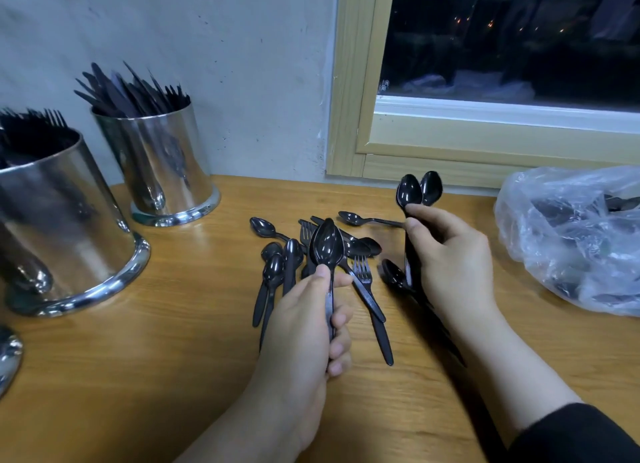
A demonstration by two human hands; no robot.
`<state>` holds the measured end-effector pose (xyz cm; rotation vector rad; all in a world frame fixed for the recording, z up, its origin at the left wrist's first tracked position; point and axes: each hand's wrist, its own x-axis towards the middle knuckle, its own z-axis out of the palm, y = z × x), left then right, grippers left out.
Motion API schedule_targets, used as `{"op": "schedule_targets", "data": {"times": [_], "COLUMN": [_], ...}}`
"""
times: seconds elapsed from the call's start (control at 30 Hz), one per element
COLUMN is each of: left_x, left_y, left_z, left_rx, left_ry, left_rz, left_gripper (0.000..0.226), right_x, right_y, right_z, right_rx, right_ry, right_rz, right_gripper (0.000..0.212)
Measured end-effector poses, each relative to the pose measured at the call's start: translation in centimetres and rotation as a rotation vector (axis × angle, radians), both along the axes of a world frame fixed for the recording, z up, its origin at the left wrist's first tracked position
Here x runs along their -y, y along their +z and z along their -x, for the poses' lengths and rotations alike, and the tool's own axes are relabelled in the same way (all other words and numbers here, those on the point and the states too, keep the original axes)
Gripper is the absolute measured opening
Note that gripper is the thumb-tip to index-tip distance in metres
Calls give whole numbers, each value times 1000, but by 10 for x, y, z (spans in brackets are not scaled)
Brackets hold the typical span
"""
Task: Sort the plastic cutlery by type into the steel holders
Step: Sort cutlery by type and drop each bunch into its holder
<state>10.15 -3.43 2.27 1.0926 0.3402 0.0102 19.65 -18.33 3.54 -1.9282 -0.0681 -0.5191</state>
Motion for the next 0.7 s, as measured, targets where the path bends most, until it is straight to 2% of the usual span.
{"op": "schedule_targets", "data": {"times": [0.1, 0.23, 0.43, 0.53, 0.7], "left_x": [2, 3, 5, 4, 2], "left_y": [3, 5, 6, 10, 4], "left_z": [2, 4, 8, 9, 8], "left_rx": [19, 58, 77, 84, 64], "left_ry": [34, 35, 13, -11, 1], "left_rz": [-21, -28, 85, 105, -64], "left_gripper": [37, 40, 29, 29, 30], "right_x": [-14, -37, -47, -45, -48], "right_y": [9, 2, -4, -9, -10], "right_z": [31, 65, 75, 71, 69], "right_rx": [-16, -133, -21, 79, 99], "right_ry": [173, 363, 360, 323, 331], "right_rz": [-144, -167, -46, 125, 319], "right_gripper": [17, 17, 23, 20, 32]}}
